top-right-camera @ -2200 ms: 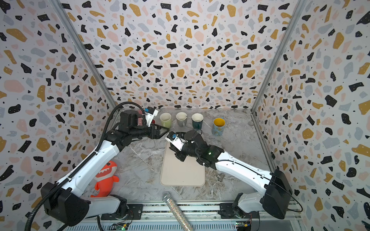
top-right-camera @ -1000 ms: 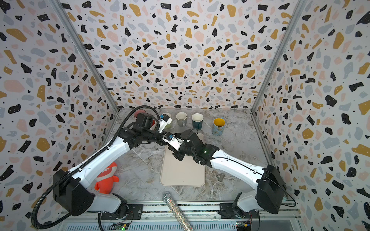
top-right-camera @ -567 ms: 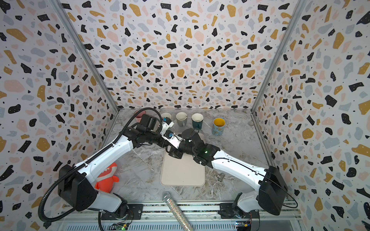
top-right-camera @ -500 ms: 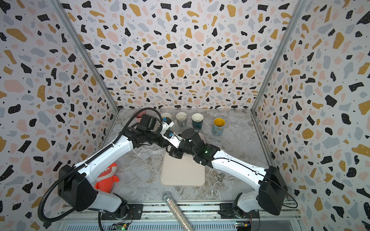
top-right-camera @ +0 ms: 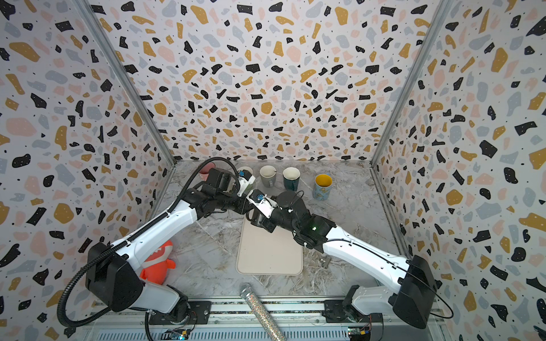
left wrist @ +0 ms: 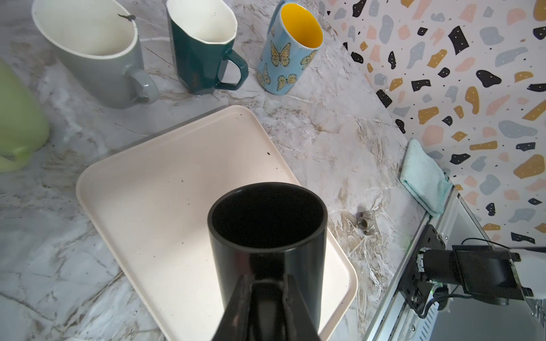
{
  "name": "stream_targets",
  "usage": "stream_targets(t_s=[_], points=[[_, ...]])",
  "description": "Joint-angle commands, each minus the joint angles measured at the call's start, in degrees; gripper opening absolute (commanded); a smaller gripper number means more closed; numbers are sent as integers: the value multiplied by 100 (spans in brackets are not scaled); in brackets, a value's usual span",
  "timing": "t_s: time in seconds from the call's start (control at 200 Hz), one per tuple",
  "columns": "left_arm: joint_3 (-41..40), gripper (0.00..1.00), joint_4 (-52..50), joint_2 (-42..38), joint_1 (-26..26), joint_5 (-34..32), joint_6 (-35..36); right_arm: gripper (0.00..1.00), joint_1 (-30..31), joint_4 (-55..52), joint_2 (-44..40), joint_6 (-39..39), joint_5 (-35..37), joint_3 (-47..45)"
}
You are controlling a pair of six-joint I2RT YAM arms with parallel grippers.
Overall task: Turn the mug right side up
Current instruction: Place the mug at the center of the table.
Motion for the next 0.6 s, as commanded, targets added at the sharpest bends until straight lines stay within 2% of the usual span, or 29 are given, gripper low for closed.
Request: stream_targets(t_s=[0.0, 0.375, 0.596], points=[[13, 0, 735, -12, -34, -142, -210, 0, -28, -176, -233, 230, 263, -97], [-173, 0, 979, 122, 9, -1164, -393, 0, -103, -258, -532, 487, 517, -401], [-691, 0, 1619, -231, 69, -2026, -600, 0, -218, -232, -633, 594, 515, -557]])
